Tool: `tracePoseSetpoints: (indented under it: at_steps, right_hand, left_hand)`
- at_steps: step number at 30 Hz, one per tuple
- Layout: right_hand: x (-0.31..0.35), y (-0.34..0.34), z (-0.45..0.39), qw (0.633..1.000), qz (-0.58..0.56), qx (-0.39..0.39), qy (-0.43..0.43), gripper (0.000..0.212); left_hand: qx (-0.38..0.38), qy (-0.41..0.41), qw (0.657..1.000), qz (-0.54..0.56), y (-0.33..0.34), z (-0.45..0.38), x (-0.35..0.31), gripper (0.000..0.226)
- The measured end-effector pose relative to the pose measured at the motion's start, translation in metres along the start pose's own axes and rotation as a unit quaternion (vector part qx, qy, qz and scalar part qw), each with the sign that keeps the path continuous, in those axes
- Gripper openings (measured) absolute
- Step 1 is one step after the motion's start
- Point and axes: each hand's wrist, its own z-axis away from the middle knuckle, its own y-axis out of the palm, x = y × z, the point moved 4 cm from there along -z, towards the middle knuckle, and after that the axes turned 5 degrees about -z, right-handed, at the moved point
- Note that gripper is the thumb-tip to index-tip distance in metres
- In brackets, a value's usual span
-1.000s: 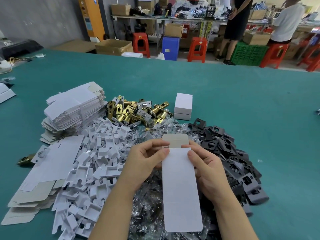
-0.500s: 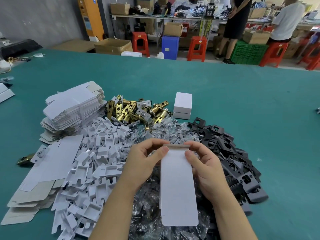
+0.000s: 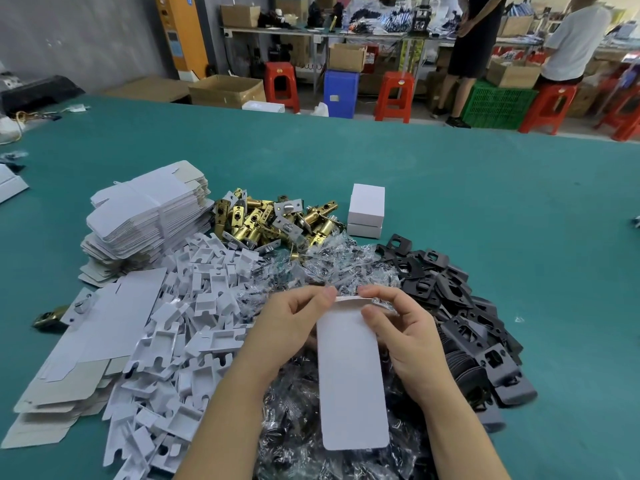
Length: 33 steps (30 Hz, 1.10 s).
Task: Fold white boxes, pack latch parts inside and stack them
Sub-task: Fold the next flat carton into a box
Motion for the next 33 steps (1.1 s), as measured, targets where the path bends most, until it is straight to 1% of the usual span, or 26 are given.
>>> tracePoseSetpoints:
  at_steps: [2,5,7,9,11,12,13,18,21,22,24,27,28,29,33]
  right_hand:
    - [0.0,0.0,0.0,1.0,0.0,-0.004,-0.004,0.024]
    - [-0.002,0.0,-0.001,1.0,-0.011,-0.004,0.004,0.006]
    - [-0.005,-0.001,-0.002,1.0,-0.02,-0.009,0.006,0.004]
    - [-0.005,-0.002,-0.002,0.998,-0.057,-0.009,0.005,0.014]
    - [-0.005,-0.003,-0.002,0.993,-0.112,-0.004,0.021,0.034]
    - [-0.006,-0.004,-0.002,0.991,-0.127,-0.004,0.031,0.04]
    - [-0.006,-0.005,-0.002,0.991,-0.129,-0.003,0.035,0.041]
    - [-0.001,-0.002,-0.001,0.997,-0.081,-0.003,0.01,0.021]
    - [-0.002,-0.001,-0.001,0.997,-0.081,-0.006,0.008,0.019]
    - [-0.002,-0.001,-0.001,0.997,-0.079,-0.006,0.008,0.021]
    - [-0.003,0.001,-0.002,0.996,-0.082,0.006,0.017,0.033]
    - [-0.005,0.007,0.0,0.99,-0.103,0.069,0.071,0.058]
    - [-0.006,0.008,0.001,0.988,-0.097,0.09,0.084,0.063]
    - [-0.006,0.009,0.002,0.987,-0.085,0.103,0.09,0.065]
    - [-0.005,0.01,0.004,0.986,-0.072,0.116,0.093,0.058]
  left_hand:
    - [0.007,0.0,1.0,-0.007,0.0,0.001,0.0,0.018]
    - [-0.012,0.014,1.0,-0.024,-0.003,0.001,0.0,0.014]
    - [-0.009,0.027,0.998,-0.047,-0.003,0.002,-0.001,0.013]
    - [-0.004,0.05,0.996,-0.078,-0.001,0.003,-0.003,0.016]
    - [-0.006,0.076,0.992,-0.102,0.001,0.004,-0.005,0.018]
    - [-0.009,0.087,0.99,-0.11,0.001,0.005,-0.006,0.018]
    - [-0.013,0.094,0.989,-0.113,0.002,0.005,-0.007,0.018]
    - [-0.022,0.089,0.991,-0.098,0.002,0.005,-0.007,0.015]
    - [-0.023,0.091,0.991,-0.095,0.002,0.005,-0.007,0.019]
    - [-0.026,0.093,0.991,-0.094,0.002,0.005,-0.007,0.019]
    - [-0.04,0.094,0.992,-0.078,0.001,0.005,-0.008,0.016]
    - [-0.077,0.081,0.994,-0.012,-0.004,0.005,-0.009,0.018]
    - [-0.082,0.077,0.994,0.002,-0.006,0.005,-0.009,0.019]
    - [-0.079,0.075,0.994,0.007,-0.006,0.005,-0.009,0.021]
    - [-0.031,0.064,0.997,0.016,-0.005,0.006,-0.01,0.02]
